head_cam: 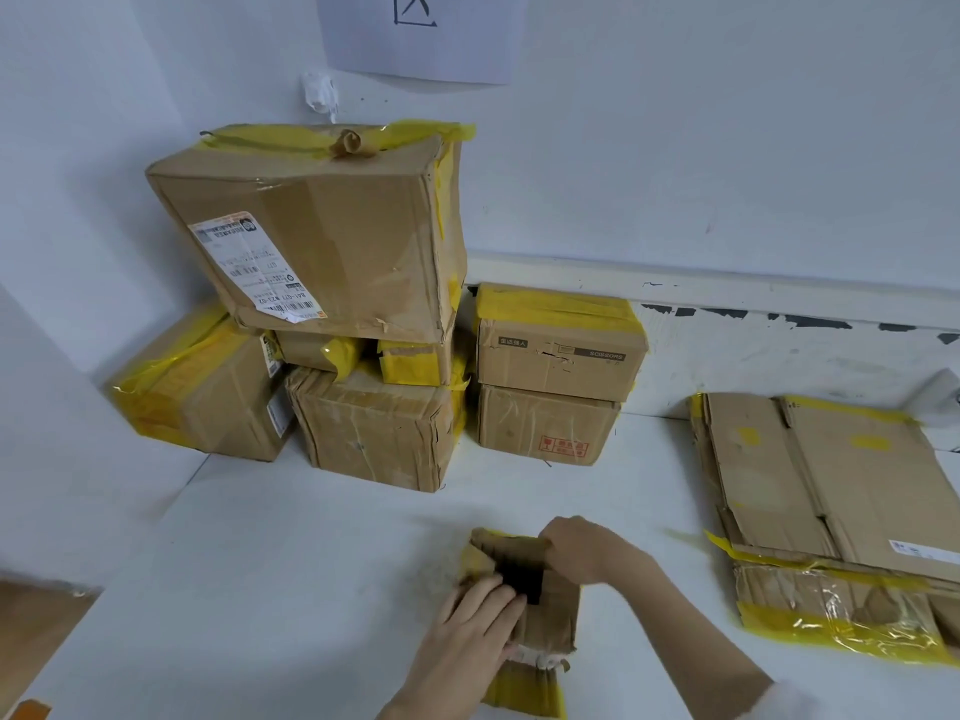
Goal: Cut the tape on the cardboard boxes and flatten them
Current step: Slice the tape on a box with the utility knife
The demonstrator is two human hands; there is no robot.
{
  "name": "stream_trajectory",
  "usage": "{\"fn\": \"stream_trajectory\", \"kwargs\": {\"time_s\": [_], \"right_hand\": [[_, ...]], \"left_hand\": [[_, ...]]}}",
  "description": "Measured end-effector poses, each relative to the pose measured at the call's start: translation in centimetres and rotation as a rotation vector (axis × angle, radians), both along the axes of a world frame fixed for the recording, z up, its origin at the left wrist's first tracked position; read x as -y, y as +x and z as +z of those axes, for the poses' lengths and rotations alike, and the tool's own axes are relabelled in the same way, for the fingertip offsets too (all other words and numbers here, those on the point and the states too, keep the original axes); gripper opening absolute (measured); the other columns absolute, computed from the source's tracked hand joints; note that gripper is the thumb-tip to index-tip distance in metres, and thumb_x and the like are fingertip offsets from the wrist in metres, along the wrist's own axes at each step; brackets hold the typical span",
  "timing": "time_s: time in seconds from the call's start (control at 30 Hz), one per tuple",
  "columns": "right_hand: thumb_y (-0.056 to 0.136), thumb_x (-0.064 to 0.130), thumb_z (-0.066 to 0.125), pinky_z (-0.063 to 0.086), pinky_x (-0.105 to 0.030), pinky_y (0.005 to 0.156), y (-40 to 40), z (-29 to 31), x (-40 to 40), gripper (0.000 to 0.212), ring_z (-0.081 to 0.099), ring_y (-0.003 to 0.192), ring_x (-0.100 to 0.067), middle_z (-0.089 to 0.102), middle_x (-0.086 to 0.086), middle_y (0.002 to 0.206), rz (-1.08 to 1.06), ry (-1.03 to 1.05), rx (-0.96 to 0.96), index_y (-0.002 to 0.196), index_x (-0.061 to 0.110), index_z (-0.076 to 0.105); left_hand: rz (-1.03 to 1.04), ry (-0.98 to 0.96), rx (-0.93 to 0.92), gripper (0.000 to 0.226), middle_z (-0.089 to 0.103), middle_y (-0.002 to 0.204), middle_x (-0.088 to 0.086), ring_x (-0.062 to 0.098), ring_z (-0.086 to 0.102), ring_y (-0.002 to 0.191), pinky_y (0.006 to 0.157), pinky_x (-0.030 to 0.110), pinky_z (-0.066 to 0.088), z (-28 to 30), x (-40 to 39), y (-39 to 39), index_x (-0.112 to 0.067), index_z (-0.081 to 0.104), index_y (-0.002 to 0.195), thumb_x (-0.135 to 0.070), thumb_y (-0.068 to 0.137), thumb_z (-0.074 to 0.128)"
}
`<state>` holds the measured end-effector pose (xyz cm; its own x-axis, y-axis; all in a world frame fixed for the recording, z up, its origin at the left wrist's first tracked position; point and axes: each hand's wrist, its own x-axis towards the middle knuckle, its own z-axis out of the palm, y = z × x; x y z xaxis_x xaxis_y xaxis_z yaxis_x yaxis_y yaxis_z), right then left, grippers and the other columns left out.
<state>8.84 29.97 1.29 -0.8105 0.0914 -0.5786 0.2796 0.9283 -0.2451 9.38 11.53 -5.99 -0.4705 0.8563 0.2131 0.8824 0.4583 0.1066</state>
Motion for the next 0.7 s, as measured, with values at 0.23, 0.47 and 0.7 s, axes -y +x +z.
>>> {"fn": "stream_trajectory", "kwargs": {"time_s": [0.23,0.47,0.7], "right_hand": [[0.091,0.014,0.038,0.055,-0.03,0.076,-1.8,1.0,-2.9,0.016,0.058,0.08,-0.025,0.052,-0.009,0.088,-0.206,-0.296,0.195,0.099,0.006,0.049],[0.095,0.04,0.05,0.05,-0.02,0.053,-0.9,-2.8,-3.6,0.039,0.056,0.06,-0.015,0.049,-0.002,0.069,-0.454,-0.358,-0.05,0.069,0.012,0.047],[0.102,0.031,0.037,0.033,-0.019,0.059,0.0,-3.9,-2.8,0.044,0.04,0.059,-0.008,0.039,0.002,0.065,-0.369,-0.257,-0.163,0.06,0.015,0.036]], "left_hand": [[-0.037,0.016,-0.045,0.057,0.068,0.096,-0.017,0.006,0.049,0.106,0.089,0.027,0.036,-0.4,0.1,0.2,-0.033,0.074,0.09,-0.054,0.039,0.086],[-0.014,0.018,-0.031,0.066,0.068,0.095,-0.014,0.009,0.044,0.104,0.077,0.029,0.055,0.5,0.2,0.3,-0.03,0.075,0.092,-0.053,0.032,0.088],[0.165,0.216,-0.219,0.021,0.059,0.061,-0.008,0.014,0.043,0.069,0.071,0.024,0.034,1.5,1.2,0.9,-0.027,0.077,0.08,-0.021,0.076,0.057]]}}
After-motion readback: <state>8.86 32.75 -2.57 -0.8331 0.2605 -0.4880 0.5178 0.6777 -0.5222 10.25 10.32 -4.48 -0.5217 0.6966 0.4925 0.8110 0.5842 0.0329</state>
